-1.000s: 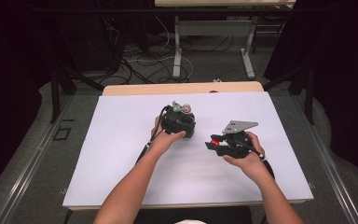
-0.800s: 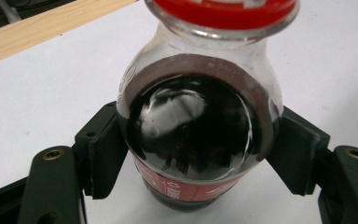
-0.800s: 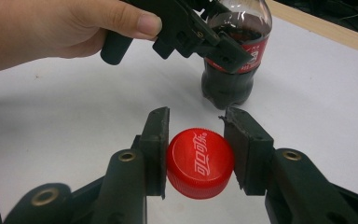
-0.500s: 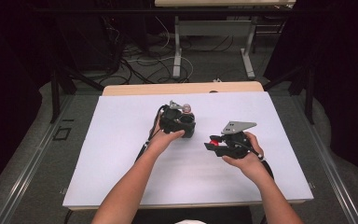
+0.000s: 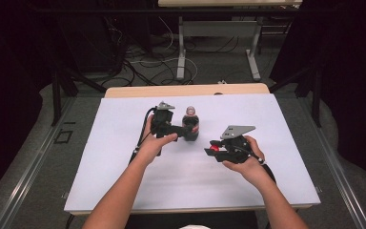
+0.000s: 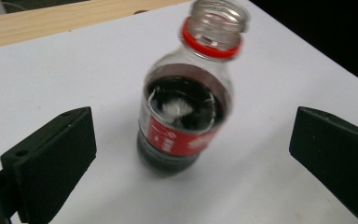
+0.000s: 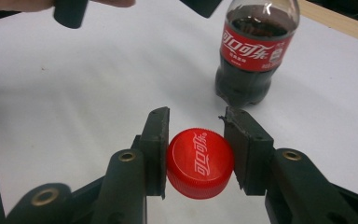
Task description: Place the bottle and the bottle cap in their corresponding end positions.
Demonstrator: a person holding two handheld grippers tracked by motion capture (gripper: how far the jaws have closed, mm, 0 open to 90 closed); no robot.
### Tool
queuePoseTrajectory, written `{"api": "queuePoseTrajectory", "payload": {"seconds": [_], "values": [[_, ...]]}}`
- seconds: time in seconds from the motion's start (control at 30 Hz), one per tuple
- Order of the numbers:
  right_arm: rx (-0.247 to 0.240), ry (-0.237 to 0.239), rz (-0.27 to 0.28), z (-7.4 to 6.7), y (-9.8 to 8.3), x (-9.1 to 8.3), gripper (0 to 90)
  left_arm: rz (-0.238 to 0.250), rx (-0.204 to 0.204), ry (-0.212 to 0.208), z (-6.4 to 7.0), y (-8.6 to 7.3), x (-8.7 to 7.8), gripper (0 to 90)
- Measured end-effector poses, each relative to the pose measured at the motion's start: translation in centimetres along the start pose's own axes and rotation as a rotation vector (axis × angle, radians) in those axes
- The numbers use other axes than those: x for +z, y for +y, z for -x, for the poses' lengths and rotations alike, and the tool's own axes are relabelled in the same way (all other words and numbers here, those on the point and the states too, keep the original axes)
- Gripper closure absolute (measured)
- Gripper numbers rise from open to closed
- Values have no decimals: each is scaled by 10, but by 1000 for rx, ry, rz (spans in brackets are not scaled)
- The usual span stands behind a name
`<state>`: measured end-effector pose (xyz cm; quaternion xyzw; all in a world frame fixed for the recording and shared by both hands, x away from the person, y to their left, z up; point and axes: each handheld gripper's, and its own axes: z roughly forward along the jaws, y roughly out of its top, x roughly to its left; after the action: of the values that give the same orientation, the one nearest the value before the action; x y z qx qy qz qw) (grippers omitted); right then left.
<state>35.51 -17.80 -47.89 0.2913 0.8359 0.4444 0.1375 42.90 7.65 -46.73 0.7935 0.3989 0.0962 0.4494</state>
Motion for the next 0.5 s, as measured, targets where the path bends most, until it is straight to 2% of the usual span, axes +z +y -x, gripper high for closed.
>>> {"api": "queuePoseTrajectory", "payload": {"seconds": [0.07, 0.2, 0.33, 0.37, 0.5], "values": [[-1, 9, -6, -1, 2, 2, 612, -1, 36, 18, 4, -3, -7, 15], [-9, 24, -14, -4, 5, 10, 612, -13, 65, 55, 12, -11, -20, 19], [-23, 40, -31, -7, 7, 20, 612, 19, 55, 66, 11, -22, -34, 20], [-29, 43, -41, -8, 8, 22, 612, 31, 42, 60, 10, -25, -37, 22], [-34, 53, -63, -11, 8, 34, 612, 44, 25, 56, 9, -36, -48, 23]]}}
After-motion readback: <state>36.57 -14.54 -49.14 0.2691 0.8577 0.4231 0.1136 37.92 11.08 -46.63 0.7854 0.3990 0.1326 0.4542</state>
